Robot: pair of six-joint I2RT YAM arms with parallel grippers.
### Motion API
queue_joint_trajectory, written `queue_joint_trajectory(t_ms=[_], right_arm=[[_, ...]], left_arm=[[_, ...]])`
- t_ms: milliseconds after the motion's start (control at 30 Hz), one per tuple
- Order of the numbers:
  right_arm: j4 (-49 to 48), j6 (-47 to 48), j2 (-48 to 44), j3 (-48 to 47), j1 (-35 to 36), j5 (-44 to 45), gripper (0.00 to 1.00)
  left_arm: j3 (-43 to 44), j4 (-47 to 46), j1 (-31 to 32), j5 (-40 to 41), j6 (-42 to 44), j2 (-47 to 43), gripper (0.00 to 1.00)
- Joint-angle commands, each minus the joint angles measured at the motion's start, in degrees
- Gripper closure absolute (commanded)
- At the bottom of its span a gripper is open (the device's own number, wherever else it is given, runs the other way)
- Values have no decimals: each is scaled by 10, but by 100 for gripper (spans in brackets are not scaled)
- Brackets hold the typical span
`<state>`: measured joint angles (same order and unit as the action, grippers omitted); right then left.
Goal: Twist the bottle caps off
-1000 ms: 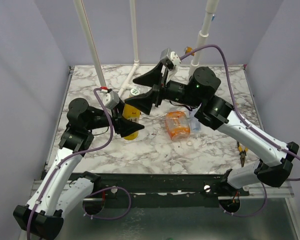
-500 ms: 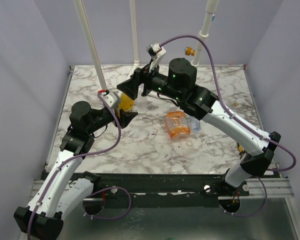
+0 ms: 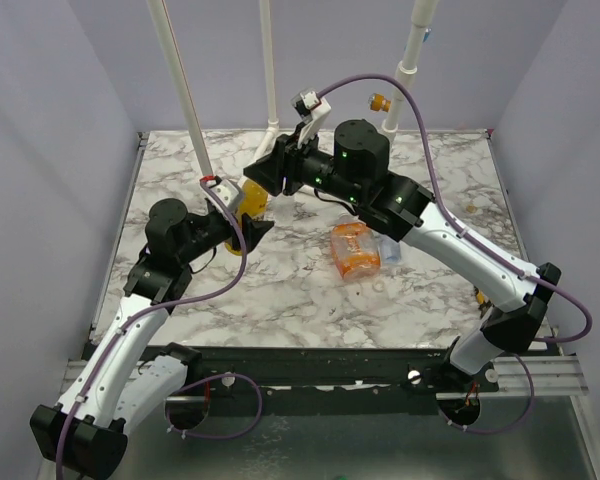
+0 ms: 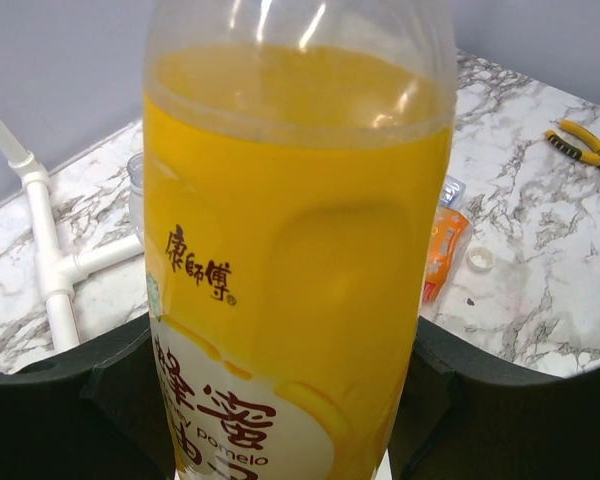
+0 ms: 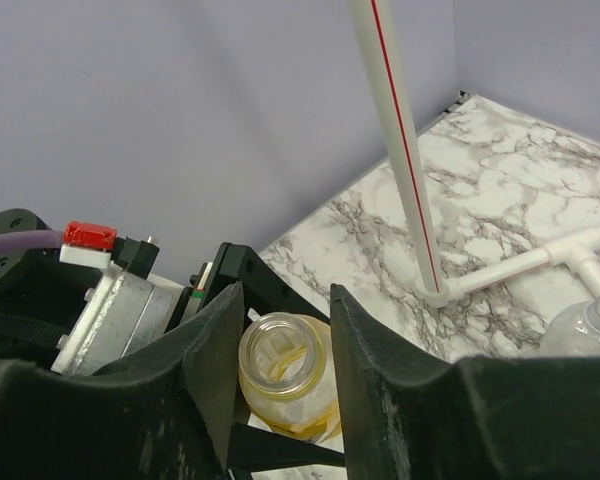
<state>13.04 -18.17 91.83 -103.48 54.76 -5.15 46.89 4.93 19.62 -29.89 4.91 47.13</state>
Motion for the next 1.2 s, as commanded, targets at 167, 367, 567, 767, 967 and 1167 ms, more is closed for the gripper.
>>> queue_joint_trajectory(t_ms=[167, 367, 567, 767, 967, 1167], right_arm=[[-13, 7, -32, 42, 3, 14, 61], [-23, 2, -60, 89, 3, 2, 70], [-28, 3, -81, 137, 3, 15, 96], [-33, 41, -107, 183, 3, 80, 98], [-45, 110, -106, 204, 3, 151, 99], [-93, 200, -67, 218, -10, 236, 100]], left_arm=[[-2, -5, -1, -35, -12, -5, 100], [-5, -6, -1, -42, -8, -11, 100], [-3, -6, -1, -49, -25, -12, 23], [-3, 21, -1, -35, -27, -20, 1], [-10, 58, -1, -3, -27, -37, 1], [-12, 78, -1, 17, -35, -45, 1]])
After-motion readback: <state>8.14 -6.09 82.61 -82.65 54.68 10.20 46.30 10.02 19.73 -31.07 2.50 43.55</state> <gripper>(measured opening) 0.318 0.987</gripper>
